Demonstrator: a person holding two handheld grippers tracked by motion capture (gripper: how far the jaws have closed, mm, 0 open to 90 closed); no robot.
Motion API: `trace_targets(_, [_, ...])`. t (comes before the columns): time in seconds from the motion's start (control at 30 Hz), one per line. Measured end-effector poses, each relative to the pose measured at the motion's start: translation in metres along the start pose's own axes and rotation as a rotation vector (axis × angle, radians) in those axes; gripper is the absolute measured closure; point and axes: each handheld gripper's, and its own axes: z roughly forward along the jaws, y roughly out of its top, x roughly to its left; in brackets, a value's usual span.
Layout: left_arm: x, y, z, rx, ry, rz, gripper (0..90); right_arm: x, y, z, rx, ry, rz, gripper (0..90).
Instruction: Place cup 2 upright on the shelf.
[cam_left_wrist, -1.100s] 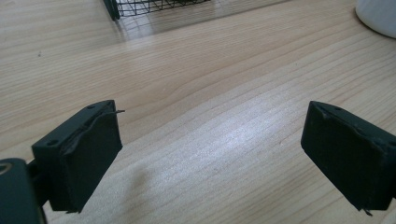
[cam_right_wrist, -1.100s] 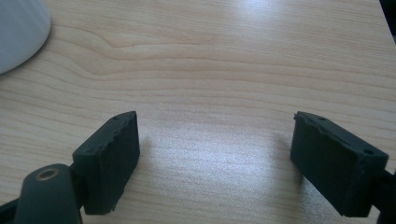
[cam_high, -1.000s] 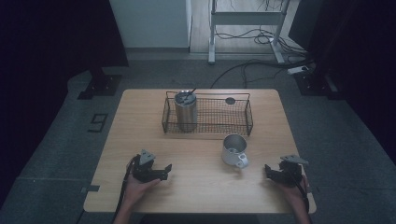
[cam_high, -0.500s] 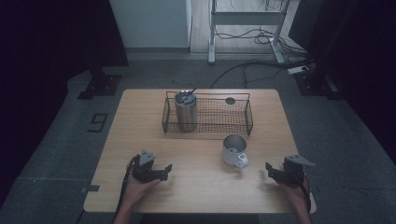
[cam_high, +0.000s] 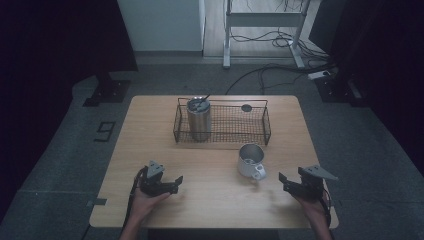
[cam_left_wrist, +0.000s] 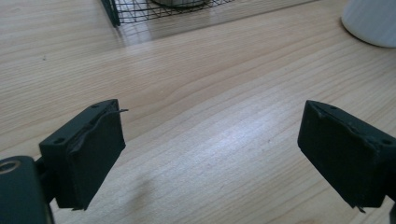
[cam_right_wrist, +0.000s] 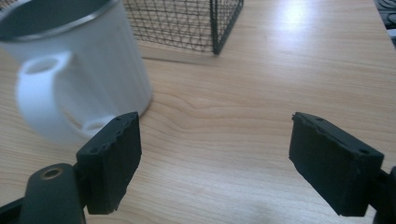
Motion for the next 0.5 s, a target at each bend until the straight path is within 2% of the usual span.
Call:
trace_targets(0.27, [-0.009, 0.001, 0.001, 0.004, -0.002, 0.017, 7.2, 0.016, 0.008, -0.009, -0.036, 0.042, -0.021, 16.8])
trace_targets(0.5, [-0.008, 0.0, 0.002, 0.013, 0.002, 0.013, 7.0, 0.035, 0.018, -0.01, -0.058, 0.105, -0.057, 16.3])
